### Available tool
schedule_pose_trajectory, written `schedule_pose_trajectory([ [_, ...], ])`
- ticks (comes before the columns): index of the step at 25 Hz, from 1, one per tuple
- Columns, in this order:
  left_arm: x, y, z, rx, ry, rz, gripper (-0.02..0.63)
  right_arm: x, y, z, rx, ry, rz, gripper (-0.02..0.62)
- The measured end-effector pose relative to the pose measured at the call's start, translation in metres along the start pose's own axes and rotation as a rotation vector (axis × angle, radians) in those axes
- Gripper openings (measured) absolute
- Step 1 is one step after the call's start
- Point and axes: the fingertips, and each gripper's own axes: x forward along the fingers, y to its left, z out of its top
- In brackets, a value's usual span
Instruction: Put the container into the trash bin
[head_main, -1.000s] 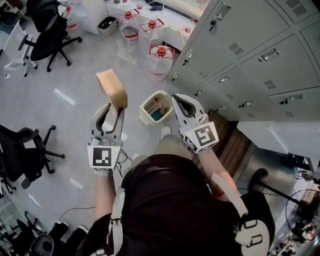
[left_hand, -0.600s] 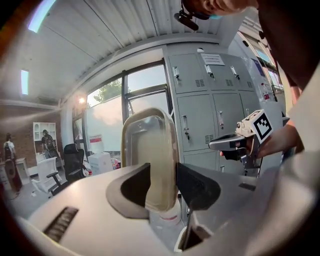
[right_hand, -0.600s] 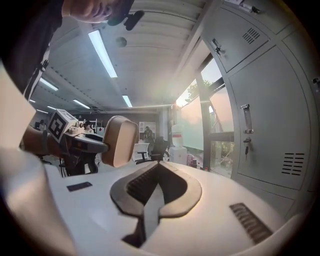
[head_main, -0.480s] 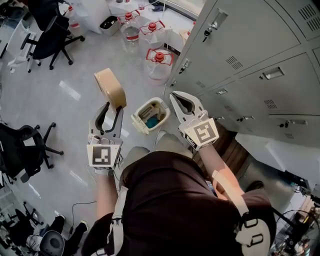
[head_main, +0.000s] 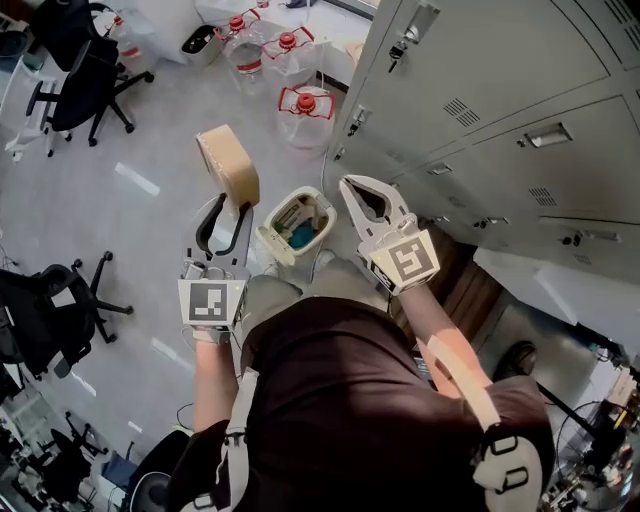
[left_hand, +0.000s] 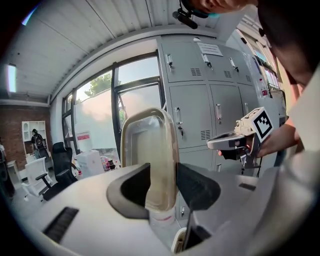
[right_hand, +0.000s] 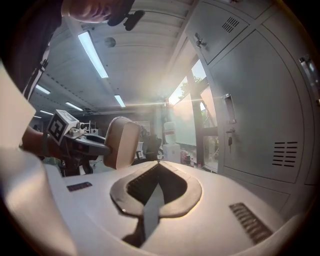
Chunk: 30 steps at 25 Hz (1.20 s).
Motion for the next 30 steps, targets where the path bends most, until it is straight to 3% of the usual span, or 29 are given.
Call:
schedule_pose_trajectory([
  [17,0.069,-0.007,-0.015,0.074,0.01,-0.391,0.163,-0.025,-0.016,-0.025,0.071,0.049,-0.375,0.015],
  [22,0.085,-0.02,-0.023,0.105,-0.024,-0.517,0.163,-0.046,-0.013,-0.04,0.1,0.07,-0.502,0.015],
  [30,0.102,-0.041,-0.047,0.135,0.025,-0.683,0.163,-0.076,-0.008,-0.065,0.166,0.091,-0.679,0.015],
])
